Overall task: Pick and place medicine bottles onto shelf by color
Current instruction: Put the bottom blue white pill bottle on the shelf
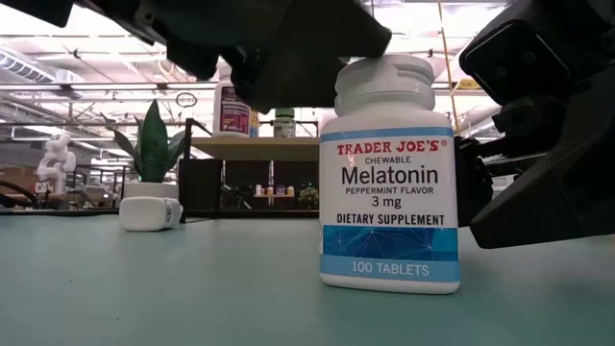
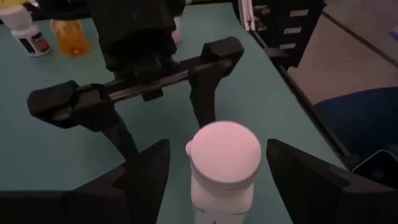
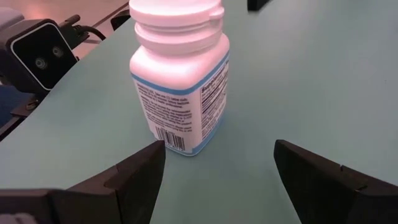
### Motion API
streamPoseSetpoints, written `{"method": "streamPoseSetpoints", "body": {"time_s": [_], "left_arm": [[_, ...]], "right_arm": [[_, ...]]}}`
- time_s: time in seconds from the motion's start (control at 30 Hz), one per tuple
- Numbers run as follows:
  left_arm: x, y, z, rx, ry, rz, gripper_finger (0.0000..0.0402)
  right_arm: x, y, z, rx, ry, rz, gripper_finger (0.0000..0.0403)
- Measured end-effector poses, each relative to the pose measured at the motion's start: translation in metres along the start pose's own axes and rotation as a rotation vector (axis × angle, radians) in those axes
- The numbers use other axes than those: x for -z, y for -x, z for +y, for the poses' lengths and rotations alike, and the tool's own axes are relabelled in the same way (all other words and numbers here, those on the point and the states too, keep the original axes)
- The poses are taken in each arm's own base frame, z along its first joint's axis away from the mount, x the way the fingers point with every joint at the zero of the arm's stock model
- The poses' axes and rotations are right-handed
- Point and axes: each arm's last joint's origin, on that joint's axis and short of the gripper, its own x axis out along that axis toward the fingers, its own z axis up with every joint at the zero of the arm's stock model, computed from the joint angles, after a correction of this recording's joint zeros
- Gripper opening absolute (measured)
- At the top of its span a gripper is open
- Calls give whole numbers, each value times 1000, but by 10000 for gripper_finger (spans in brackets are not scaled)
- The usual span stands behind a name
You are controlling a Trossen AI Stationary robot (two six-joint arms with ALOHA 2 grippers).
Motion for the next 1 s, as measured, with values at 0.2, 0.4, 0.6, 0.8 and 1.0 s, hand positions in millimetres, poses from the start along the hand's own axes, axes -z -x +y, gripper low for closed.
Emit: {"method": "streamPoseSetpoints", "body": {"time_s": [0.2,0.4,0.6,0.8,1.0], "left_arm": [[2,-1,0,17,-4,14,271],[9,0,0,-15,-12,80,271],[21,2,6,-94,-25,197,271],[16,0,9,-96,-2,150,271],[13,-1,9,-92,34,119,271]], "right_arm": [[-1,0,0,-2,-12,-8,293],[-7,4,3,-11,-61,-22,293],[-35,27,6,72,-123,-32,293],[-59,35,15,106,-177,-124,293],[-63,13,38,149,-115,-83,293]]}}
